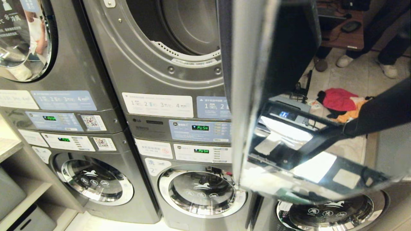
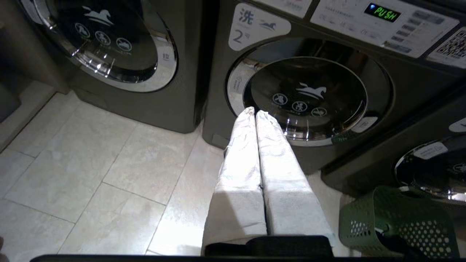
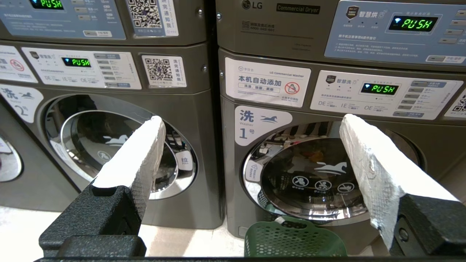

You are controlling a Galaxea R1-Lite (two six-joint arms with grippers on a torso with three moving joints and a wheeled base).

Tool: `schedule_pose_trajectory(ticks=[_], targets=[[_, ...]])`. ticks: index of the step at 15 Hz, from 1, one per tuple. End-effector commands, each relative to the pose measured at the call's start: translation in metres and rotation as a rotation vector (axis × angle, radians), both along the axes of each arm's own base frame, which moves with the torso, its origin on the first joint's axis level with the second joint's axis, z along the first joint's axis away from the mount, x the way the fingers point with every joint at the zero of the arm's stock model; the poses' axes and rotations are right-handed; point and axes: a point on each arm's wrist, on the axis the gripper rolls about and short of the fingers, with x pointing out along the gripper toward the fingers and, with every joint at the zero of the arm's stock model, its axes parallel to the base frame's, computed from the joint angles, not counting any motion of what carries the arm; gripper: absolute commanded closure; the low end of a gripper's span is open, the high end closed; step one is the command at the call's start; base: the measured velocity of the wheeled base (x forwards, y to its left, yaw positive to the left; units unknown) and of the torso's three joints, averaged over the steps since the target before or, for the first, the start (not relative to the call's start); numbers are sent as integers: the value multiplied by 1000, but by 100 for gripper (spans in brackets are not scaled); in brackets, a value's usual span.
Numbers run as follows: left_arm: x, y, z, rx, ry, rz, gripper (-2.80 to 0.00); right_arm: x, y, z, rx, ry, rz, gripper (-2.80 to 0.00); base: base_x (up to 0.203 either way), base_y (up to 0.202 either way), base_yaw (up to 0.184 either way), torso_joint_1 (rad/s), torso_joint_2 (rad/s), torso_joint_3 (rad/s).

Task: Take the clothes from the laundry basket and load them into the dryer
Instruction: Open the dryer

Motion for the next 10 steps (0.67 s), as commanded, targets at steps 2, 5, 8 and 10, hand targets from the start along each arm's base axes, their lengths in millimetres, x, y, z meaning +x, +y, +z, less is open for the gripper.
schedule_pose_trajectory(ticks=[2, 5, 8, 10], targets=[[-10, 0, -4, 3, -112, -21, 0, 1, 0, -2, 0, 7, 0, -280, 0, 0, 0, 0, 0, 0], [-21, 0, -7, 7, -265, -49, 0, 1, 0, -2, 0, 7, 0, -280, 0, 0, 0, 0, 0, 0], [-22, 0, -7, 7, -293, -48, 0, 1, 0, -2, 0, 7, 0, -280, 0, 0, 0, 0, 0, 0], [-22, 0, -7, 10, -300, -45, 0, 1, 0, -2, 0, 7, 0, -280, 0, 0, 0, 0, 0, 0]])
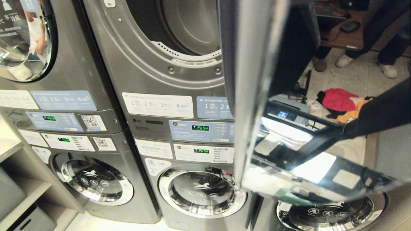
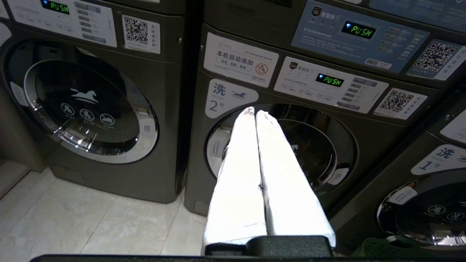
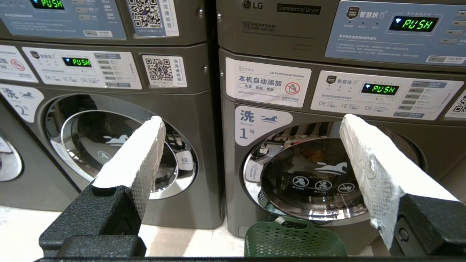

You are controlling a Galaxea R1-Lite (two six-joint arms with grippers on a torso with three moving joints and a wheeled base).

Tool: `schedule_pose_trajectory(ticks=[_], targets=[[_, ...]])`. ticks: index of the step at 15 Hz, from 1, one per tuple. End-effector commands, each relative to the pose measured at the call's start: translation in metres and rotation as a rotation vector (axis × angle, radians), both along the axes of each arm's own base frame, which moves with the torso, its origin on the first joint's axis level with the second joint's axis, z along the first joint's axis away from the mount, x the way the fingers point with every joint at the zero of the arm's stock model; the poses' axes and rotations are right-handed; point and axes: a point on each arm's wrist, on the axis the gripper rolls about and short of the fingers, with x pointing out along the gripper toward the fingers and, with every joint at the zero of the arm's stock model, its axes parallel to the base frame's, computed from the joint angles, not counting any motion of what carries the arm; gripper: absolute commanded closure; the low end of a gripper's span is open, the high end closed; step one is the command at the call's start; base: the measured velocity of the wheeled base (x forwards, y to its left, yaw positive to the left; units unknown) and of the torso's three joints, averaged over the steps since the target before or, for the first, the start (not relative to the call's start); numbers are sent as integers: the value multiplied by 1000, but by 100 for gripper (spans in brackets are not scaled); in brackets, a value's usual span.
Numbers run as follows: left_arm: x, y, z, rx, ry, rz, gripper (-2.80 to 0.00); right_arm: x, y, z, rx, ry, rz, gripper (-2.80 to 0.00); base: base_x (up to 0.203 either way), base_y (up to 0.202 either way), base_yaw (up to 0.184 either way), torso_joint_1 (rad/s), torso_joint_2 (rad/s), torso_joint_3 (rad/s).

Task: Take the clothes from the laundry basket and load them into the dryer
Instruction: Open the dryer

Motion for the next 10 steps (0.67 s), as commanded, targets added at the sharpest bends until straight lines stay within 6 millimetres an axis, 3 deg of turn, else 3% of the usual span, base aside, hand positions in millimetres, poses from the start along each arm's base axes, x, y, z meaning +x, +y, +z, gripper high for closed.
schedule_pose_trajectory(ticks=[1, 6, 10], targets=[[1, 0, -5, -1, 0, 2, 0, 1, 0, -2, 0, 7, 0, -280, 0, 0, 0, 0, 0, 0], [1, 0, -5, 0, -2, 4, 0, 1, 0, -2, -1, 7, 0, -280, 0, 0, 0, 0, 0, 0], [1, 0, -5, -2, -2, 5, 0, 1, 0, -2, -1, 9, 0, -280, 0, 0, 0, 4, 6, 135]])
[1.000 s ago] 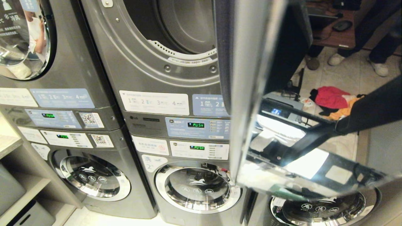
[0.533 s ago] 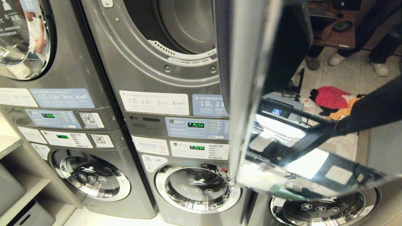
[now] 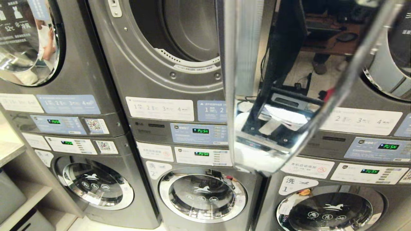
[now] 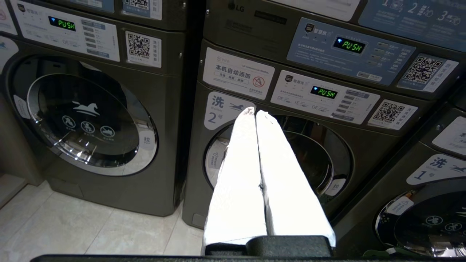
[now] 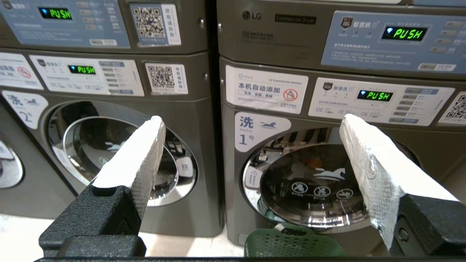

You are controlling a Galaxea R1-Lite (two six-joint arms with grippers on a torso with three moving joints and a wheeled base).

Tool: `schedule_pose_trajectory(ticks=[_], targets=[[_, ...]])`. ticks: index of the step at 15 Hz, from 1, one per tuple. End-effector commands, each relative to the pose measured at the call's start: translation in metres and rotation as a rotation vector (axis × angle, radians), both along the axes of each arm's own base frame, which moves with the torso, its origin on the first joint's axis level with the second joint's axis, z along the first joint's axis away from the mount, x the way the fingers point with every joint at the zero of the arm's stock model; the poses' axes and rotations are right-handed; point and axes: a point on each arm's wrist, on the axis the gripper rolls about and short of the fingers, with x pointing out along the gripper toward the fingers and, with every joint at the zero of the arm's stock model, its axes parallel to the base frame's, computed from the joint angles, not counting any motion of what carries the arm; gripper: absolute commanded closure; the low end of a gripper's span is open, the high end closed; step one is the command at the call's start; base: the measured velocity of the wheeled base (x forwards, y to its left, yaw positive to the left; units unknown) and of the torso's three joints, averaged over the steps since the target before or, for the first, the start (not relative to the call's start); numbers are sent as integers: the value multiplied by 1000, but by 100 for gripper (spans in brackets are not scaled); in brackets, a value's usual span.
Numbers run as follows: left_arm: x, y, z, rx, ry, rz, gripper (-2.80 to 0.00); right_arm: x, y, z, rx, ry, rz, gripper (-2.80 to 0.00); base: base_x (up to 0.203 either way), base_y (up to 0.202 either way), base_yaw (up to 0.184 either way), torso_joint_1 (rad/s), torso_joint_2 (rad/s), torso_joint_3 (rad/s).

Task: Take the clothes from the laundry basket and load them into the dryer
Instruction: Open the dryer

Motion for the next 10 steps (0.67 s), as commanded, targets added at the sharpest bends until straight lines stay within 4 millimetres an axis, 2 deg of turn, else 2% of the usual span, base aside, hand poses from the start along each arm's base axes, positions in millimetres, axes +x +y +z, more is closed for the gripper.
schedule_pose_trajectory(ticks=[1, 4, 10], targets=[[2, 0, -6, -1, 20, 1, 0, 0, 0, -1, -1, 6, 0, -280, 0, 0, 0, 2, -8, 196], [2, 0, -6, -3, 19, 1, 0, 0, 0, -1, -3, 6, 0, -280, 0, 0, 0, 2, -2, 126], [1, 0, -6, 4, 26, -10, 0, 0, 0, -1, -4, 8, 0, -280, 0, 0, 0, 2, -1, 5]])
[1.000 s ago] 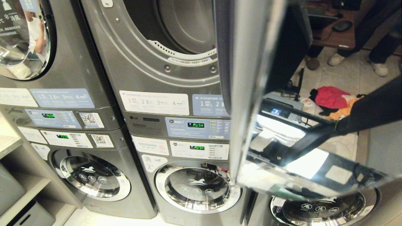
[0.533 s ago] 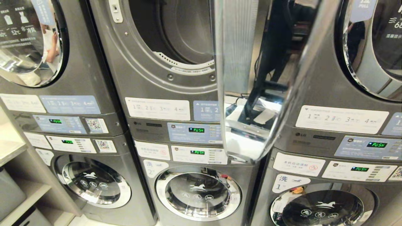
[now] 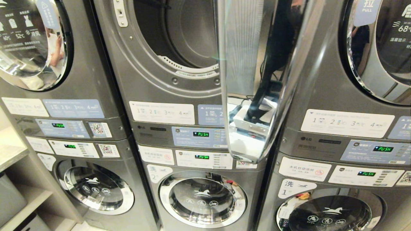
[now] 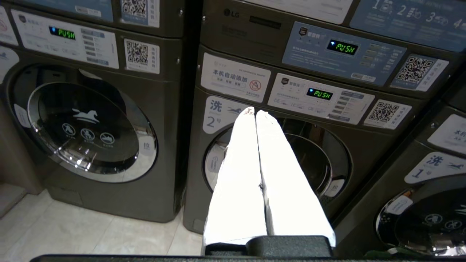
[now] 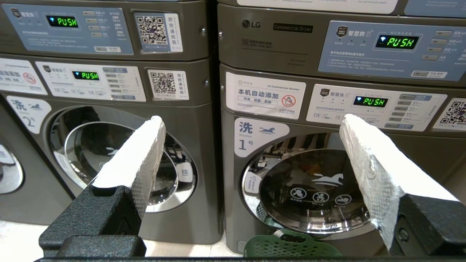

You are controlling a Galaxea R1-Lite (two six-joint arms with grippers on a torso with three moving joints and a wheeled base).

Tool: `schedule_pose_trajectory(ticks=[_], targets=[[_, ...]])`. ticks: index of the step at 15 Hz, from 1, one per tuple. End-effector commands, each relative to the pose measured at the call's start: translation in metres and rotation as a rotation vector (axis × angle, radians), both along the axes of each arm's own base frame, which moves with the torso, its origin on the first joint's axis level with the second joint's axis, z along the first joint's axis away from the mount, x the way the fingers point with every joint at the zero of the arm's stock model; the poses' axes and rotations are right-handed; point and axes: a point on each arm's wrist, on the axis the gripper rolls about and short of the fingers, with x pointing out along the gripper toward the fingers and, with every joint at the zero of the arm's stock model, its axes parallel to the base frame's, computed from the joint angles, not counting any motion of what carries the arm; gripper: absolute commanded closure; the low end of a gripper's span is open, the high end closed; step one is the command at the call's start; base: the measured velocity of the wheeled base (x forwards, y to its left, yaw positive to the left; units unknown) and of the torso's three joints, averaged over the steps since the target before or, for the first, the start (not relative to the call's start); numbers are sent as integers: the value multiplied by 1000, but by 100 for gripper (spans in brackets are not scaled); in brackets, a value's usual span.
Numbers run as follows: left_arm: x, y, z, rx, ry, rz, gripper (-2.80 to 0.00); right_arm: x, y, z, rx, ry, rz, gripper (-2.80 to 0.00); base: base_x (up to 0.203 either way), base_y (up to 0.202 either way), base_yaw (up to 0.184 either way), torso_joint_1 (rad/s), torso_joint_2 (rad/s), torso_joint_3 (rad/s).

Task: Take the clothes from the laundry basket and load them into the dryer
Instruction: Open the dryer

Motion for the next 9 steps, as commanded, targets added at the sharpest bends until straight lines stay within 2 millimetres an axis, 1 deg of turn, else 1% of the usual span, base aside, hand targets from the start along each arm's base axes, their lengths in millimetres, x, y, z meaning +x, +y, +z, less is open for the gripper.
schedule_pose_trajectory(ticks=[1, 2, 3, 4, 5, 6, 7, 8, 9], targets=[[1, 0, -4, 30, 6, -9, 0, 0, 0, -1, 0, 5, 0, -280, 0, 0, 0, 0, 0, 0], [-1, -1, 5, 44, -37, -41, 0, 0, 0, -1, 0, 5, 0, -280, 0, 0, 0, 0, 0, 0], [-7, -3, 24, 43, -105, -115, 0, 0, 0, -1, 0, 4, 0, -280, 0, 0, 0, 0, 0, 0], [-12, -5, 48, 50, -162, -212, 0, 0, 0, -1, 1, 4, 0, -280, 0, 0, 0, 0, 0, 0], [-11, -6, 65, 51, -163, -280, 0, 0, 0, -1, -3, 4, 0, -280, 0, 0, 0, 0, 0, 0], [-4, -7, 85, 42, -139, -342, 0, 0, 0, -1, -4, 3, 0, -280, 0, 0, 0, 0, 0, 0], [11, -9, 109, 26, -103, -396, 0, 0, 0, -1, -4, 5, 0, -280, 0, 0, 0, 0, 0, 0], [33, -10, 131, 10, -65, -442, 0, 0, 0, -1, -3, 6, 0, -280, 0, 0, 0, 0, 0, 0], [62, -11, 155, -2, -44, -488, 0, 0, 0, -1, -3, 4, 0, -280, 0, 0, 0, 0, 0, 0]])
